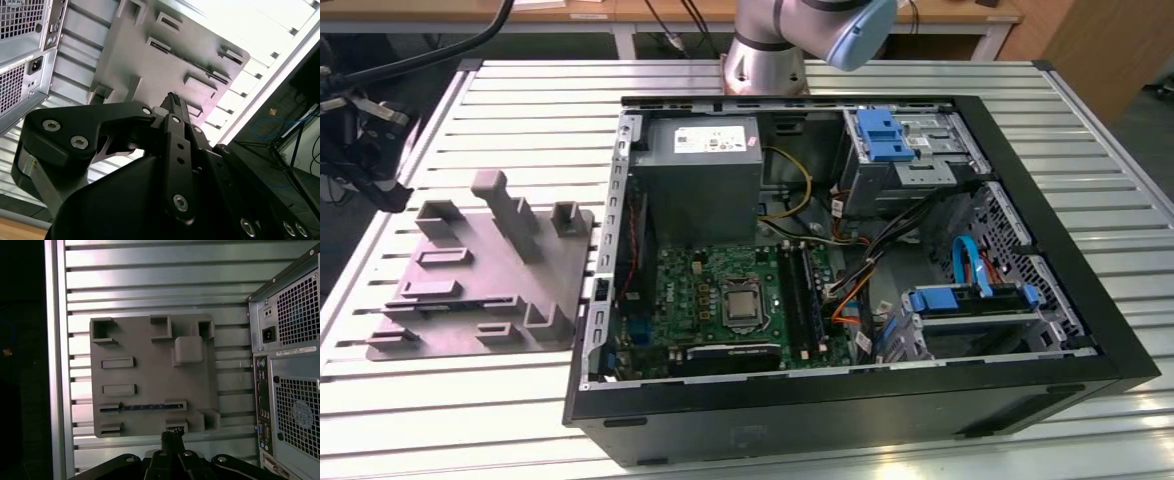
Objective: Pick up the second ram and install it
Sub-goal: 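Reach for the second ram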
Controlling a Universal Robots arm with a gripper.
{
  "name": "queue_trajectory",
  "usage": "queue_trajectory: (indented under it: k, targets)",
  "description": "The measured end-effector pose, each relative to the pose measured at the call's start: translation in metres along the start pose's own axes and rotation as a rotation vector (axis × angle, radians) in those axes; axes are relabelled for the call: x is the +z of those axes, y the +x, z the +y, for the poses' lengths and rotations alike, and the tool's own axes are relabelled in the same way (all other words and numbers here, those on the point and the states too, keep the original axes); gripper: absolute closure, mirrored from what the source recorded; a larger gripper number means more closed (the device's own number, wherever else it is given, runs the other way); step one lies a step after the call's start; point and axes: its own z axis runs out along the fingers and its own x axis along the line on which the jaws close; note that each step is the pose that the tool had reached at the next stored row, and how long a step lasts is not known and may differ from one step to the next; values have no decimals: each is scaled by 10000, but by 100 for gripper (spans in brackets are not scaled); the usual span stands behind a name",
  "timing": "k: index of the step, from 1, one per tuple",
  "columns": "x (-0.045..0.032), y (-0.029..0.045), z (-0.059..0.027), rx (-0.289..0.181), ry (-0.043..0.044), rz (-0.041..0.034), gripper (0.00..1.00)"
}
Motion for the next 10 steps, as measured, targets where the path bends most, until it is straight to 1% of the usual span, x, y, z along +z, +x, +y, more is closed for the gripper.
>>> queue_trajectory:
  k: [10]
  targets:
    - [59,26,-104,0,0,0,89]
